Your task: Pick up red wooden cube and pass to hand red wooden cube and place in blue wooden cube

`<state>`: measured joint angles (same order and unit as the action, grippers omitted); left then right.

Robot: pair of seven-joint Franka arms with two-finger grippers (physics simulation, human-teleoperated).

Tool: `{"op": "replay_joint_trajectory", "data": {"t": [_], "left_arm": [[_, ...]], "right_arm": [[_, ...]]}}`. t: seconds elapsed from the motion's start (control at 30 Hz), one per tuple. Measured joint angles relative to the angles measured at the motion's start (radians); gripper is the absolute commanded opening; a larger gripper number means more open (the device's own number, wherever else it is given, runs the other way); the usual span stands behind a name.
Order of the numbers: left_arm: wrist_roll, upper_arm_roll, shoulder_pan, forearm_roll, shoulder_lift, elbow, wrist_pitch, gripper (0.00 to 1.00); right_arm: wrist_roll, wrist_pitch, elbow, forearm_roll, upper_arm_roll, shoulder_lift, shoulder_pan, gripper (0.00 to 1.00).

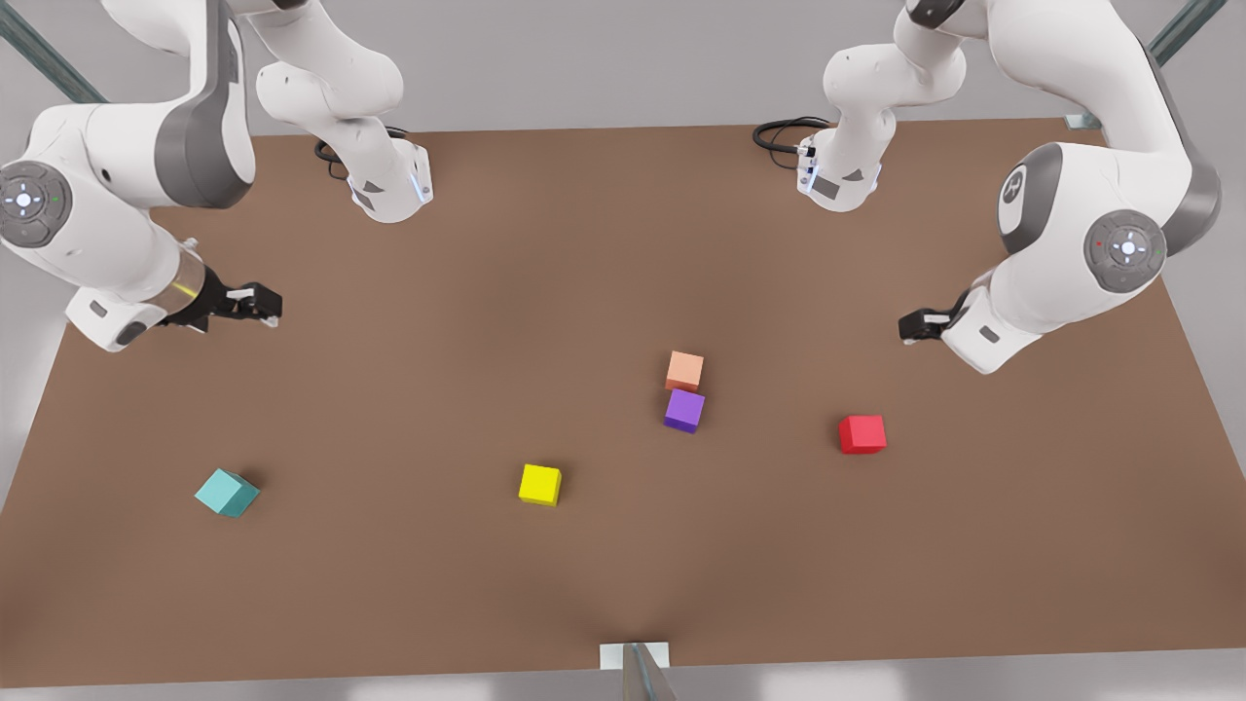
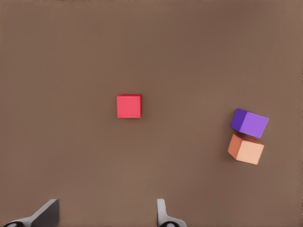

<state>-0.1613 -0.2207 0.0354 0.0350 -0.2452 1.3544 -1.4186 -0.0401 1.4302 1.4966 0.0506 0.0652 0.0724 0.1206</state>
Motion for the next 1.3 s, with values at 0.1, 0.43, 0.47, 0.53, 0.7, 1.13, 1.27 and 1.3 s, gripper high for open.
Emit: {"op": "replay_joint_trajectory", "data": {"t": [0.1, 0.43, 0.47, 0.53, 0.7, 1.13, 1.27, 1.3], "left_arm": [[-0.011, 0.0, -0.002, -0.007, -0.039, 0.008, -0.033, 1.0], [-0.011, 0.055, -0.008, 0.031, -0.361, 0.219, -0.511, 1.0], [-0.008, 0.058, -0.005, 0.032, -0.361, 0.251, -0.56, 1.0], [-0.003, 0.061, -0.002, 0.034, -0.367, 0.282, -0.638, 1.0], [0.008, 0.088, 0.001, 0.036, -0.365, 0.359, -0.753, 1.0], [0.025, 0.095, -0.012, 0.029, -0.363, 0.393, -0.834, 1.0], [0.029, 0.095, -0.022, 0.029, -0.372, 0.411, -0.843, 1.0], [0.029, 0.095, -0.022, 0.029, -0.372, 0.421, -0.846, 1.0]], "right_arm": [[-0.012, 0.005, 0.008, -0.005, 0.0, 0.002, 0.004, 1.0], [-0.046, 0.053, 0.023, -0.027, -0.001, 0.024, -0.037, 1.0], [-0.051, 0.062, 0.024, -0.032, -0.001, 0.023, -0.048, 1.0], [-0.062, 0.077, 0.04, -0.04, -0.001, 0.006, -0.062, 1.0], [-0.087, 0.103, 0.108, -0.056, -0.003, -0.07, -0.065, 1.0], [-0.128, 0.119, 0.139, -0.08, 0.001, -0.091, -0.051, 1.0], [-0.135, 0.119, 0.145, -0.081, 0.001, -0.088, -0.047, 1.0], [-0.137, 0.119, 0.145, -0.082, 0.001, -0.086, -0.046, 1.0]]}}
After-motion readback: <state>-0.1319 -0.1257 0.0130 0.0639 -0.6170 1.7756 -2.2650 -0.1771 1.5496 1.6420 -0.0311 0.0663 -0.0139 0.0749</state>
